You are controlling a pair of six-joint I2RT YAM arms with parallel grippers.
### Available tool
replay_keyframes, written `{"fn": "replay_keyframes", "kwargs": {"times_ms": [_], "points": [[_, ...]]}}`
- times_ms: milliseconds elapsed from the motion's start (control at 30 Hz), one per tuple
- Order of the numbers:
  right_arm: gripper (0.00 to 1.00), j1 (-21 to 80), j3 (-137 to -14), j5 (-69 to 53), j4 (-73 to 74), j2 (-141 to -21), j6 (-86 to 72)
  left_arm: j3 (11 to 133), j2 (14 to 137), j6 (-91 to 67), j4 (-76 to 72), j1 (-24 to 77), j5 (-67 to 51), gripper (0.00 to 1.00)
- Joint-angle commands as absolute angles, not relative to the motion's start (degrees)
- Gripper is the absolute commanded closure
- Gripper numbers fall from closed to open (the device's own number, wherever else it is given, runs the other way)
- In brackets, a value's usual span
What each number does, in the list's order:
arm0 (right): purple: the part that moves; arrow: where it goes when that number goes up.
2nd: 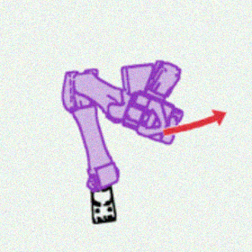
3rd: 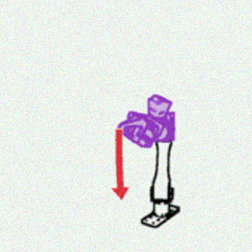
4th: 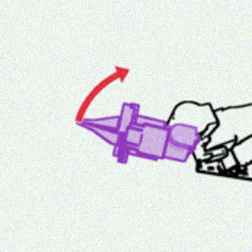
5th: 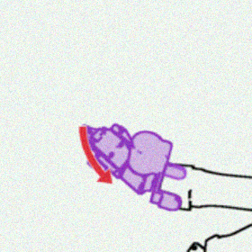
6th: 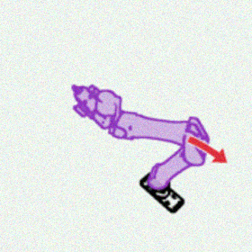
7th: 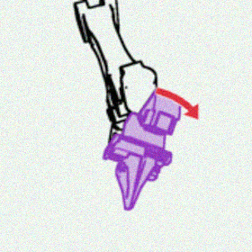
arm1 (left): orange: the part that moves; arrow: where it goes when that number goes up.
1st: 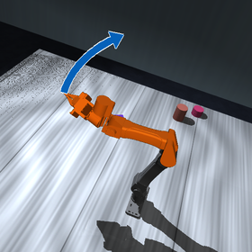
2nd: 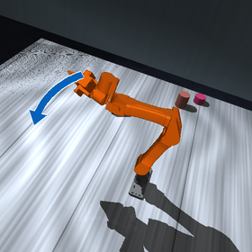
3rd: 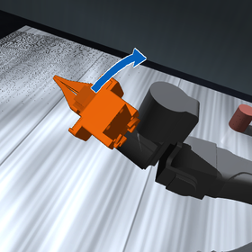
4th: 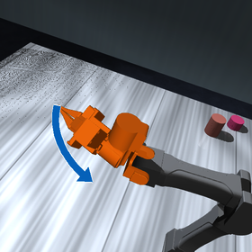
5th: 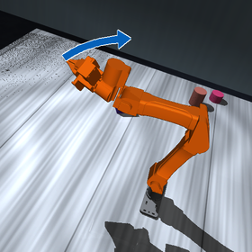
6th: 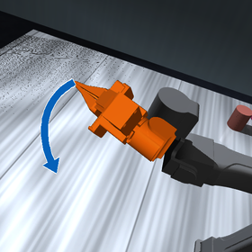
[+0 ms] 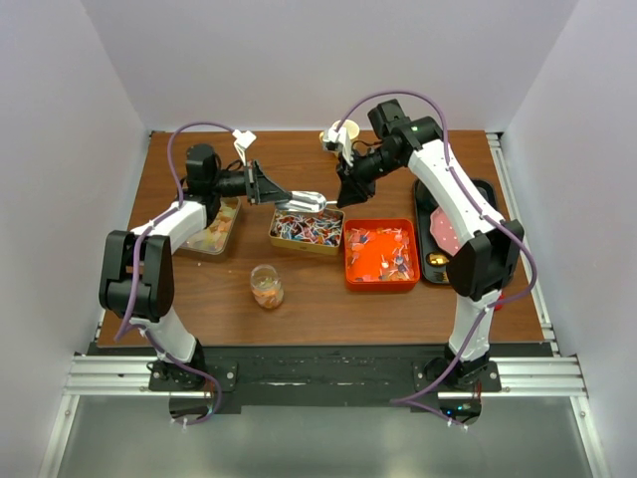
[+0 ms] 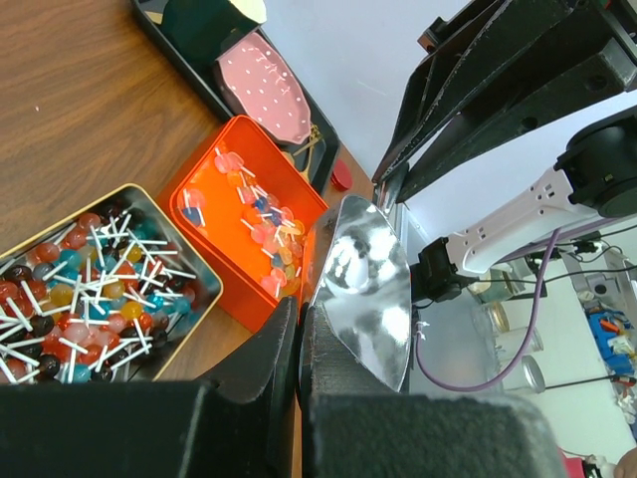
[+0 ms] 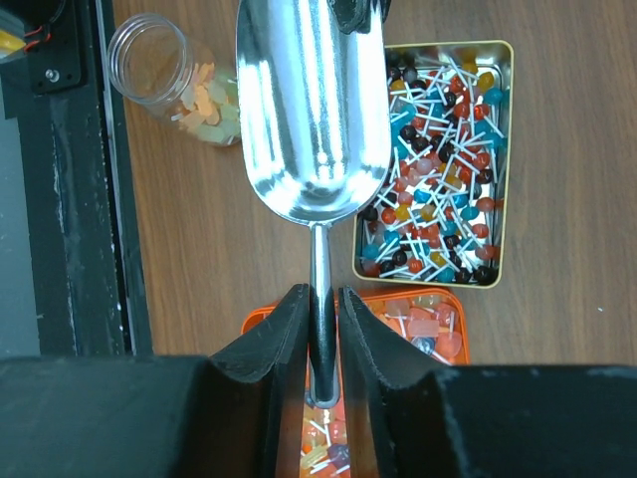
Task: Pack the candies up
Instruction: Scoop the fake candies from the storage box.
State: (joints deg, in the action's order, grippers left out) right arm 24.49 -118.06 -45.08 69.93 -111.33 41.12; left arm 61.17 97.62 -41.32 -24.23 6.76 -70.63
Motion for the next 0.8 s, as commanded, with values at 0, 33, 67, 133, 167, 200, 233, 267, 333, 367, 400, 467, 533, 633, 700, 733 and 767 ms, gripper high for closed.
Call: {"fn": "replay_keyframes", "kwargs": {"times_ms": [0, 33, 67, 133, 167, 200, 233, 267, 333, 367, 400, 467, 533, 633, 700, 733, 767], "points": [[0.77, 24.9, -119.8, -46.8, 70.0, -111.9, 41.2, 61.2, 97.6, -42.5, -27.3, 6.7, -72.8, 1.00], [0.76, 25.0, -119.8, -46.6, 70.0, -112.0, 41.2, 61.2, 97.6, -42.6, -27.3, 6.7, -72.7, 1.00], [0.76, 25.0, -119.8, -46.4, 70.0, -112.0, 41.2, 61.1, 97.6, -42.5, -27.5, 6.7, -72.7, 1.00], [0.79, 25.1, -119.8, -46.4, 70.0, -112.0, 41.2, 61.1, 97.6, -42.6, -27.6, 6.7, -72.5, 1.00], [0.79, 25.1, -119.8, -46.3, 69.9, -112.1, 41.1, 61.0, 97.7, -42.8, -27.8, 6.7, -72.3, 1.00], [0.77, 25.3, -119.9, -46.4, 69.9, -112.1, 40.9, 60.9, 97.7, -43.0, -28.3, 6.7, -72.3, 1.00], [0.76, 25.3, -119.8, -46.4, 70.0, -112.2, 40.8, 60.9, 97.8, -43.5, -28.6, 6.7, -72.4, 1.00], [0.76, 25.4, -119.8, -46.3, 69.9, -112.3, 40.7, 60.9, 97.8, -43.8, -28.8, 6.7, -72.3, 1.00], [0.75, 25.5, -119.7, -46.2, 69.8, -112.2, 40.5, 60.9, 98.0, -43.9, -29.2, 6.7, -72.3, 1.00], [0.75, 25.7, -119.7, -46.1, 69.7, -112.3, 40.5, 60.9, 98.0, -44.0, -29.3, 6.7, -72.2, 1.00], [0.75, 25.7, -119.7, -46.0, 69.7, -112.3, 40.3, 60.9, 98.1, -44.1, -29.4, 6.7, -72.2, 1.00], [0.78, 25.8, -119.7, -46.1, 69.7, -112.4, 40.3, 60.8, 98.2, -44.2, -29.5, 6.7, -72.1, 1.00], [0.84, 25.8, -119.8, -46.1, 69.6, -112.4, 40.2, 60.8, 98.2, -44.3, -29.6, 6.7, -72.1, 1.00], [0.98, 25.8, -120.0, -46.3, 69.3, -112.2, 40.1, 60.7, 98.1, -43.8, -28.6, 6.7, -71.4, 0.98], [1.00, 25.8, -120.2, -44.8, 69.1, -111.8, 41.0, 61.4, 97.6, -41.2, -22.6, 6.5, -69.4, 0.78], [1.00, 25.8, -120.4, -43.3, 69.2, -111.5, 41.4, 61.9, 97.0, -37.0, -19.3, 6.2, -68.5, 0.73], [1.00, 25.8, -121.5, -40.0, 70.7, -111.5, 42.4, 62.8, 96.6, -34.5, -15.8, 6.0, -65.9, 0.65]]}}
